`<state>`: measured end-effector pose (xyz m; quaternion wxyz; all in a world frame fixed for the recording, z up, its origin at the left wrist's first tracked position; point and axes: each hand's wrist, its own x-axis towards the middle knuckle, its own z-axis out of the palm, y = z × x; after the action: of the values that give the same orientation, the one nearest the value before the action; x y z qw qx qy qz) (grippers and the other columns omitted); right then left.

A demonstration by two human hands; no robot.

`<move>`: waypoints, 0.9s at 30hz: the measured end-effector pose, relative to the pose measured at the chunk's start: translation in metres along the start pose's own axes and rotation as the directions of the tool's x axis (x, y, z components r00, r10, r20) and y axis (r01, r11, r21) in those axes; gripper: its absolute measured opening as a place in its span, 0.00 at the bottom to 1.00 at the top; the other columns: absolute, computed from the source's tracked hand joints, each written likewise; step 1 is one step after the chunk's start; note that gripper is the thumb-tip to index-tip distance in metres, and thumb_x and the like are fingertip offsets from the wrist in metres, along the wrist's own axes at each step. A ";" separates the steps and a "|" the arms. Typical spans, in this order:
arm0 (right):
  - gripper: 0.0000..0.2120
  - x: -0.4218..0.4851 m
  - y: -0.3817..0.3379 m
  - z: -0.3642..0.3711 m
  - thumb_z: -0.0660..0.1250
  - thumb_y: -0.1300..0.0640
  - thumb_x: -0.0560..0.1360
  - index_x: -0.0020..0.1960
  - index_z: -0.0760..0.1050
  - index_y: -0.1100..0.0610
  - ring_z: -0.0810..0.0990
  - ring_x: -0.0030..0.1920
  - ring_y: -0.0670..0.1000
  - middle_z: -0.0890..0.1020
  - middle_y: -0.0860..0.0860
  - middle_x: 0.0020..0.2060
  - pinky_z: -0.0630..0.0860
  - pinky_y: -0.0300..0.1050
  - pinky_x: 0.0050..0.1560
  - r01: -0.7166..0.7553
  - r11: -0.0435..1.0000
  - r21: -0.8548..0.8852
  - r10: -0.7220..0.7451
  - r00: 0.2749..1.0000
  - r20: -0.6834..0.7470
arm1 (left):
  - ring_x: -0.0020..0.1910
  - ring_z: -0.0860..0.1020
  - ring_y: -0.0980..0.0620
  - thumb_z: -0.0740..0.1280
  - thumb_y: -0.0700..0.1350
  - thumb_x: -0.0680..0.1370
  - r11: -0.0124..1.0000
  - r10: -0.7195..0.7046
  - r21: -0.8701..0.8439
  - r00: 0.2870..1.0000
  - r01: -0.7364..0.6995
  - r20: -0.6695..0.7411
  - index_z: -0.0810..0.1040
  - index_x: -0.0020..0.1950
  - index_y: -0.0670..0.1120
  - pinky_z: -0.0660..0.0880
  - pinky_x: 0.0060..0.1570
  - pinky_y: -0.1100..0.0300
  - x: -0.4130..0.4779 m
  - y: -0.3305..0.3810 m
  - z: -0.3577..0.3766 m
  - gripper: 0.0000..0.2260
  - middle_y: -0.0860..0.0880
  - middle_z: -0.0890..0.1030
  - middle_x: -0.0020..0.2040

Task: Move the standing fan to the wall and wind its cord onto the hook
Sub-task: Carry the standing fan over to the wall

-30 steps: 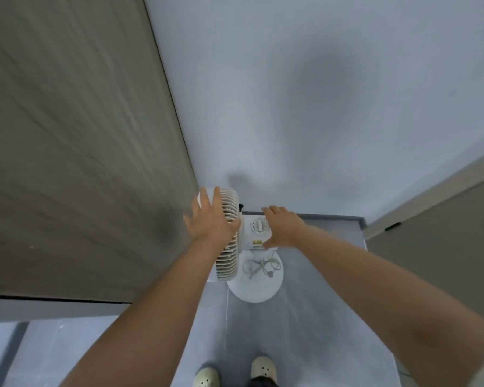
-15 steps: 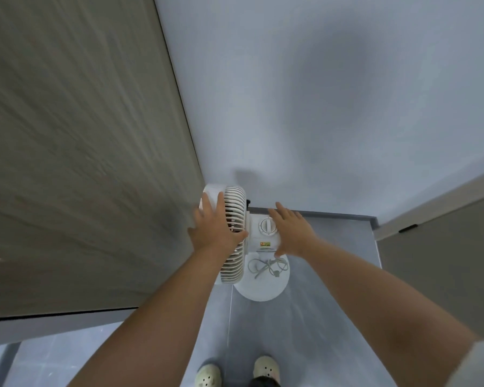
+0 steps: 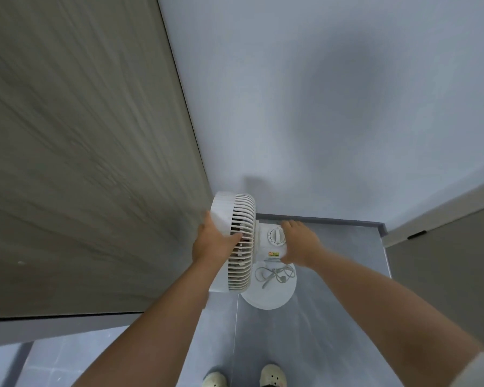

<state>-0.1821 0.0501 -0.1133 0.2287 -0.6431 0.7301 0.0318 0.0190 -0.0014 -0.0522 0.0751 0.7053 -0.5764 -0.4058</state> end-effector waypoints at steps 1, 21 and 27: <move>0.37 -0.005 0.001 0.001 0.76 0.49 0.60 0.64 0.66 0.58 0.72 0.58 0.53 0.74 0.52 0.58 0.73 0.44 0.57 -0.006 1.000 0.007 0.006 1.000 -0.008 | 0.59 0.74 0.42 0.72 0.54 0.68 1.000 0.006 -0.003 1.000 -0.006 0.008 0.60 0.70 0.51 0.75 0.55 0.48 -0.002 0.001 -0.001 0.35 0.47 0.72 0.65; 0.39 -0.132 -0.040 -0.056 0.75 0.39 0.58 0.62 0.66 0.55 0.73 0.55 0.52 0.74 0.50 0.56 0.70 0.48 0.56 -0.056 0.975 -0.215 0.026 0.990 -0.137 | 0.57 0.77 0.43 0.68 0.52 0.73 0.986 0.138 -0.098 0.990 -0.136 0.012 0.70 0.64 0.43 0.73 0.53 0.54 -0.107 0.007 -0.073 0.23 0.45 0.77 0.60; 0.40 -0.186 -0.057 -0.060 0.74 0.37 0.59 0.63 0.65 0.54 0.73 0.56 0.52 0.74 0.50 0.57 0.70 0.50 0.58 -0.094 0.973 -0.213 0.055 0.982 -0.183 | 0.57 0.77 0.44 0.67 0.52 0.74 0.972 0.226 -0.063 0.974 -0.226 -0.016 0.70 0.65 0.43 0.72 0.50 0.56 -0.159 0.000 -0.089 0.23 0.45 0.77 0.60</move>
<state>-0.1329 0.1924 0.0239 0.0891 -0.6370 0.7630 0.0643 0.0772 0.1050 0.0838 0.1461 0.6343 -0.6391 -0.4098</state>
